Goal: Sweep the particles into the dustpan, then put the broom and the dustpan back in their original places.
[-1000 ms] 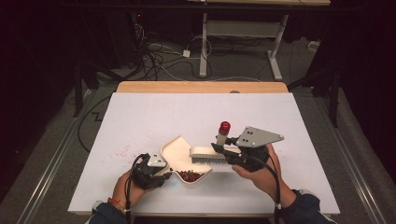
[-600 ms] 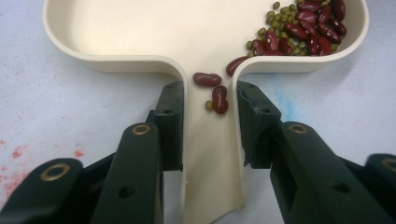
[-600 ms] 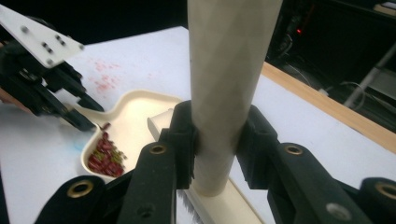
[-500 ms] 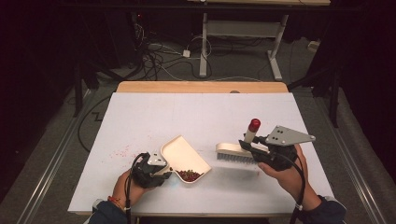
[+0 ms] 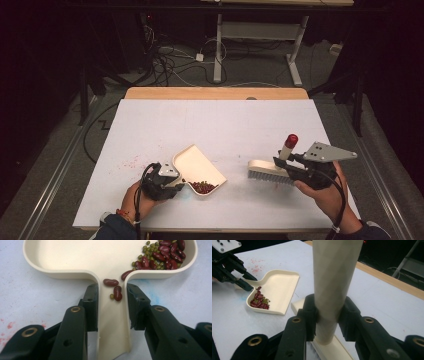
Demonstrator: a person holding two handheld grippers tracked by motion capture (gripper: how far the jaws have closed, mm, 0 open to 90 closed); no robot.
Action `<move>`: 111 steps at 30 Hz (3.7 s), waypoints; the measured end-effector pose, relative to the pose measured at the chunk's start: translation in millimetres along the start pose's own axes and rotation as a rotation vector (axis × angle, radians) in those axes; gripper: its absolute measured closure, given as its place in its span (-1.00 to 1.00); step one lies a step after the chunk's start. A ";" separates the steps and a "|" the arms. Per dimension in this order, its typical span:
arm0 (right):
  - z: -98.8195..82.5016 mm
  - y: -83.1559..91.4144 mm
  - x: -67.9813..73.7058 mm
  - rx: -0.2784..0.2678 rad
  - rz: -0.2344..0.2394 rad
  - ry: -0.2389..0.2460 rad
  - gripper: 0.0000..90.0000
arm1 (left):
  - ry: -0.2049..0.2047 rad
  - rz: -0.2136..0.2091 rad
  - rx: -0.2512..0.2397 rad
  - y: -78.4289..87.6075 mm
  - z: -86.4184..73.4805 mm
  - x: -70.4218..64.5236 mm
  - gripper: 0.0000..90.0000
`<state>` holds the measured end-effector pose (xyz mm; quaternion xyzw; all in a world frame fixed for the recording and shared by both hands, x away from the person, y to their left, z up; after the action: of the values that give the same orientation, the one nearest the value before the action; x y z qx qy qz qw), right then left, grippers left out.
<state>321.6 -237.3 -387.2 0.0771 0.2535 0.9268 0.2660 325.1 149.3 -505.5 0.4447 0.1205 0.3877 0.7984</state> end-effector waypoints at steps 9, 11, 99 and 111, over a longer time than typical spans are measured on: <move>-12.2 23.1 -3.4 -0.010 0.003 -0.043 0.56 | 0.013 0.002 -0.001 1.0 0.3 -0.7 0.41; -13.2 26.6 -2.5 -0.007 0.007 -0.045 0.56 | 0.020 0.005 -0.001 0.4 0.3 -0.3 0.41; -17.6 -94.1 -133.5 0.080 -0.186 -0.287 -0.01 | 0.135 0.215 -0.262 26.8 -33.4 20.2 -0.60; 0.2 -73.0 -116.9 0.022 -0.223 -0.189 -0.28 | 0.081 0.195 -0.266 21.4 -26.7 12.2 -0.62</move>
<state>453.7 -246.2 -425.3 0.1384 0.2447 0.8773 0.3889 308.0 181.1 -501.9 0.3288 0.0564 0.4936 0.8032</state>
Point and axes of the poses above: each handheld gripper's, and its own axes: y roughly backward along the jaws, z roughly out of its top, x roughly to its left, the point moved 3 cm from there along -y, roughly forward along the jaws, and after that the axes turned 13 degrees about z, right-handed, at the moved point
